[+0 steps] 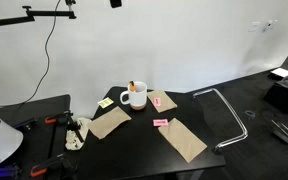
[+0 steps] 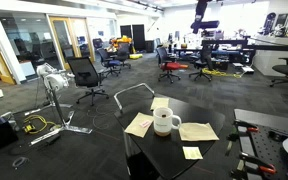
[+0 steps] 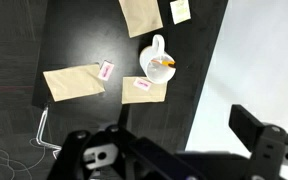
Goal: Take the marker out of the white cup and place on the table
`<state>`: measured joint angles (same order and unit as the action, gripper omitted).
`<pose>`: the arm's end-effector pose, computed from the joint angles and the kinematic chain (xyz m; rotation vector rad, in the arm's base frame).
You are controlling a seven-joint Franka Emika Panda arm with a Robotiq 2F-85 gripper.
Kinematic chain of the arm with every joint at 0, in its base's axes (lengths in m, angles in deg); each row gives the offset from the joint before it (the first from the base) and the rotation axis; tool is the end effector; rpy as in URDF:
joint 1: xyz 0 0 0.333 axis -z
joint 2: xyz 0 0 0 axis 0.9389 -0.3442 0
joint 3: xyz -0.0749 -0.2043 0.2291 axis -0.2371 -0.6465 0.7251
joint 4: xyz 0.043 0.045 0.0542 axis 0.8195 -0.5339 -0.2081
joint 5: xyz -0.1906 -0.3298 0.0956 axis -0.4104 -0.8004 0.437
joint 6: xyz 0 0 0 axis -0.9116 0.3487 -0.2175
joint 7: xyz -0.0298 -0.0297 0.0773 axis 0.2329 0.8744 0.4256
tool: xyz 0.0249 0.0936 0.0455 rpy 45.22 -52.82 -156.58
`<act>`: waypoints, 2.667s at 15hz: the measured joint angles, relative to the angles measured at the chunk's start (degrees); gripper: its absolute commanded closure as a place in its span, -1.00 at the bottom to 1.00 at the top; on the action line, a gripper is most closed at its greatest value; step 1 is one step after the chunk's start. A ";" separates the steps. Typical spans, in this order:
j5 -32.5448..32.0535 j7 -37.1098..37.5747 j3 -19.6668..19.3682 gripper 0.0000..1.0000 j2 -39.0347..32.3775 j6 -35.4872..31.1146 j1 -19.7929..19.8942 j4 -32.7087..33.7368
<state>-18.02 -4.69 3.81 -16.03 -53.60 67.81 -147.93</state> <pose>0.4137 -0.0884 0.5723 -2.8931 -0.1617 -0.2501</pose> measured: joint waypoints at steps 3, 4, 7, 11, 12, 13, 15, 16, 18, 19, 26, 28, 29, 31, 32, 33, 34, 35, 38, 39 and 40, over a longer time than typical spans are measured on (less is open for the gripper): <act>0.00 0.00 0.00 -1.00 0.00 -0.01 0.00 0.00; 0.00 0.00 0.00 -1.00 0.00 -0.02 0.00 0.00; 0.00 0.00 0.03 -1.00 0.00 -0.02 0.07 -0.01; -0.03 -1.23 0.13 -1.00 -0.85 -2.92 0.27 -0.65; -0.03 -2.18 0.13 -1.00 -1.41 -4.14 0.32 -0.98; -0.02 -3.26 0.12 -1.00 -2.04 -5.42 0.33 -1.37; 0.07 -6.40 0.12 -1.00 -3.55 -7.97 0.31 -2.33; 0.29 -8.27 0.12 -1.00 -4.36 -9.07 0.27 -2.71; 1.48 -13.18 0.03 -1.00 -6.09 -11.22 0.08 -3.52; 2.38 -15.79 -0.03 -1.00 -7.00 -12.25 -0.02 -3.82; 13.92 -40.29 -0.27 -1.00 -14.21 -15.52 -0.09 -4.37; 17.62 -48.69 -0.27 -1.00 -16.05 -15.52 -0.09 -4.37; 19.47 -53.02 -0.26 -1.00 -16.94 -15.47 -0.09 -4.37; 22.92 -61.58 -0.23 -1.00 -18.58 -14.94 -0.07 -4.33; 24.36 -65.60 -0.19 -1.00 -19.35 -14.34 -0.03 -4.25; 25.57 -69.48 -0.11 -1.00 -20.11 -13.56 0.04 -4.13; 26.48 -73.19 -0.01 -1.00 -20.87 -12.56 0.13 -3.95; 27.18 -76.73 0.12 -1.00 -21.64 -11.39 0.26 -3.67; 27.99 -86.53 0.96 -1.00 -23.85 -7.22 1.20 -2.75; 28.00 -87.12 1.39 -1.00 -24.29 -6.99 1.65 -2.71; 28.00 -87.11 1.75 -1.00 -24.47 -7.02 2.00 -2.73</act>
<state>9.98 -91.81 5.56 -40.50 -60.62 69.81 -150.66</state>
